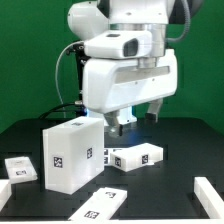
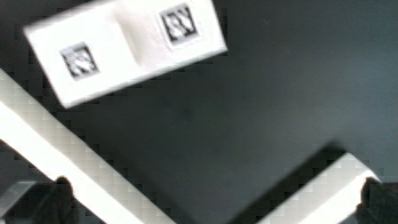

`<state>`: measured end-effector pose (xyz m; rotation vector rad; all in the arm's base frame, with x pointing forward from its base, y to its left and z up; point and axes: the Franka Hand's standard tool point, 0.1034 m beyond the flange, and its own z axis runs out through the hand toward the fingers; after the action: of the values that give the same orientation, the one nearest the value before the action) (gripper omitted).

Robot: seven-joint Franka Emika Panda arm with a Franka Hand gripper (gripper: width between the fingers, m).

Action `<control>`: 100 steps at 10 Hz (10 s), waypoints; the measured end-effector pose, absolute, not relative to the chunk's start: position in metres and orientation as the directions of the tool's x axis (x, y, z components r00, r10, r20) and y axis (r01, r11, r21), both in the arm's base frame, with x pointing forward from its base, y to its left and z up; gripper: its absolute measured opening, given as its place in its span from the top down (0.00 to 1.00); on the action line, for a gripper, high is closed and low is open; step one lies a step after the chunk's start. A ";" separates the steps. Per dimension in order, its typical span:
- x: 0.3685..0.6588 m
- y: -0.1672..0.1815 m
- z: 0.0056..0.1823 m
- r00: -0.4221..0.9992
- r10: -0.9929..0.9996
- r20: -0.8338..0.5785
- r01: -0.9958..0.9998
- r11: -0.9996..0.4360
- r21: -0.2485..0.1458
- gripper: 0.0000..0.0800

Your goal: Assemble cabinet

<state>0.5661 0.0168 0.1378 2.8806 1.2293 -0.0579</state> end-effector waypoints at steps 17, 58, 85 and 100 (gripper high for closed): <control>0.559 -0.063 0.126 0.960 0.201 -0.193 0.196 -0.980 -0.044 0.00; 0.510 -0.191 0.074 0.035 -0.688 -0.725 -0.983 0.109 -0.151 0.00; 0.512 -0.129 0.095 -0.143 -0.610 -0.779 -0.976 0.219 0.007 0.89; 0.573 0.020 0.129 -0.233 -0.964 -0.126 -0.957 0.204 0.206 0.89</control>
Offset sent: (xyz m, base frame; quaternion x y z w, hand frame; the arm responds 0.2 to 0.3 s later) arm 0.0000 0.0000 0.0000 0.0000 0.0000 0.0000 1.0000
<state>0.5732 0.0204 0.1292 1.9265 -2.4144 -0.3763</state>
